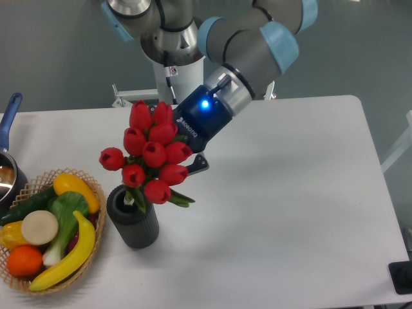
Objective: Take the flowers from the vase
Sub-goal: 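Lift the gripped tulips up out of the dark grey vase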
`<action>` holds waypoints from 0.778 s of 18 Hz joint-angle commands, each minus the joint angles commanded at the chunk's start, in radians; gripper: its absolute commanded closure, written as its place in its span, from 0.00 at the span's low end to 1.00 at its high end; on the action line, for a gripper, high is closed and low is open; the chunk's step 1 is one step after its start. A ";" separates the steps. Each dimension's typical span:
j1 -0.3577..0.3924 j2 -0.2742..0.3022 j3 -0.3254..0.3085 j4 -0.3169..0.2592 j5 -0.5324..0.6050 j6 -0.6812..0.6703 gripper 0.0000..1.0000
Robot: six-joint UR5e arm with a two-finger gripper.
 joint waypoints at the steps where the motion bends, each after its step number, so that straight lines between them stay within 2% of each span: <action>1: 0.002 0.003 0.006 0.000 0.000 -0.017 0.60; 9: 0.049 0.000 0.106 0.000 -0.011 -0.097 0.60; 14: 0.083 -0.003 0.123 0.000 -0.011 -0.097 0.60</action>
